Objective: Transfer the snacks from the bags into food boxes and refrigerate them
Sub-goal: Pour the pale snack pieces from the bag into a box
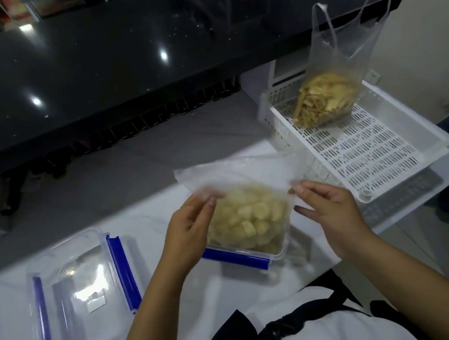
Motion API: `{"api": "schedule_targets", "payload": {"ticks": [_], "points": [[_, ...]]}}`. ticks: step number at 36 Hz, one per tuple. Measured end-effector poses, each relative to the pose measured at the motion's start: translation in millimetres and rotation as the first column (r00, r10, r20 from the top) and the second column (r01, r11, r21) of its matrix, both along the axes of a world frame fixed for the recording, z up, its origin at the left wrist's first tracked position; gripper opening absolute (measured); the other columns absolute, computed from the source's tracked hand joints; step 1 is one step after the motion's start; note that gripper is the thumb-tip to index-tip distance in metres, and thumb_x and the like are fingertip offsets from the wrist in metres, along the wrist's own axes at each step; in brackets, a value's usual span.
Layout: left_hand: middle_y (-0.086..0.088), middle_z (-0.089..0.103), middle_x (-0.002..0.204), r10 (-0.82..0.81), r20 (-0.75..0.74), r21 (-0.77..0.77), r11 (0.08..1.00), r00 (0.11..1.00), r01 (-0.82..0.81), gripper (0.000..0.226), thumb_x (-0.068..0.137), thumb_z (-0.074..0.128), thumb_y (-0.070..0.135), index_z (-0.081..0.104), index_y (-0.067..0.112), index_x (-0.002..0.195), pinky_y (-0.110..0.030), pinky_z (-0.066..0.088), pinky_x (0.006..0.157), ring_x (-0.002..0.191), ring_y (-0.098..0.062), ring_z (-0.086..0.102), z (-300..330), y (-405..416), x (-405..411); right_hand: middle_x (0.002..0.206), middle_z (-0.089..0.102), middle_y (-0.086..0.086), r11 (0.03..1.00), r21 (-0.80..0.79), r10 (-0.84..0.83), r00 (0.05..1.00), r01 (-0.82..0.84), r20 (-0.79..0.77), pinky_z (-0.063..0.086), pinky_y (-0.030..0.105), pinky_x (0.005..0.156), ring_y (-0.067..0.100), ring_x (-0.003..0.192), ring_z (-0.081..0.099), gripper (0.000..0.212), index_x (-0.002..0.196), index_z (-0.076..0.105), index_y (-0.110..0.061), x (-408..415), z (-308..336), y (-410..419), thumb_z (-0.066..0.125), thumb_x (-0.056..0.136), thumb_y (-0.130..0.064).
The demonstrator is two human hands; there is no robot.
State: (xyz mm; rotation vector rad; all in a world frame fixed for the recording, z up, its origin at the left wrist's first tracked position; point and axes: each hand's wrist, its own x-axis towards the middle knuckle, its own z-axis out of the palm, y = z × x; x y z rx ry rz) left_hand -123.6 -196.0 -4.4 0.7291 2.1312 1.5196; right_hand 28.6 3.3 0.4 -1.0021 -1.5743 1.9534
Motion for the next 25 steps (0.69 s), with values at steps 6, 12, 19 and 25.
{"api": "schedule_targets", "payload": {"ticks": [6,12,19,25], "points": [[0.006,0.073,0.12,0.06,0.158,0.217,0.972,0.986,-0.094,0.025,0.097,0.053,0.04,0.076,0.035,0.107,-0.038,0.058,0.093,0.109,-0.019,0.071,16,3,-8,0.101,0.077,0.013,0.998,-0.002,0.055,0.991,-0.056,-0.123,0.061,0.041,0.086,0.028,0.103,0.072,0.014,0.098,0.076,-0.006,-12,30,10,0.064,0.093,-0.012],[0.006,0.074,0.117,0.07,0.161,0.244,0.964,0.984,-0.108,0.024,0.1,0.054,0.037,0.076,0.036,0.108,-0.036,0.056,0.093,0.104,-0.017,0.073,24,6,-20,0.102,0.077,0.012,0.996,0.026,0.093,0.98,-0.09,-0.174,0.06,0.039,0.084,0.028,0.102,0.073,0.012,0.094,0.078,-0.011,-23,43,12,0.068,0.09,-0.015],[0.022,0.067,0.127,-0.013,0.152,0.049,0.999,0.988,0.006,0.047,0.078,0.077,0.055,0.063,0.053,0.124,-0.032,0.049,0.102,0.123,-0.003,0.06,4,-6,-17,0.108,0.077,-0.003,0.97,0.081,0.229,0.973,-0.231,0.032,0.057,0.025,0.085,0.013,0.105,0.071,0.043,0.108,0.075,-0.026,-6,18,2,0.082,0.066,-0.032],[0.031,0.06,0.132,0.074,0.039,0.03,0.997,0.996,-0.075,0.046,0.073,0.076,0.058,0.068,0.049,0.118,-0.026,0.04,0.106,0.125,0.014,0.049,-8,-19,-3,0.104,0.077,-0.014,0.976,0.168,0.128,0.991,-0.135,0.049,0.053,0.022,0.091,0.001,0.103,0.069,0.021,0.088,0.081,-0.037,8,3,-3,0.081,0.077,-0.019]]}}
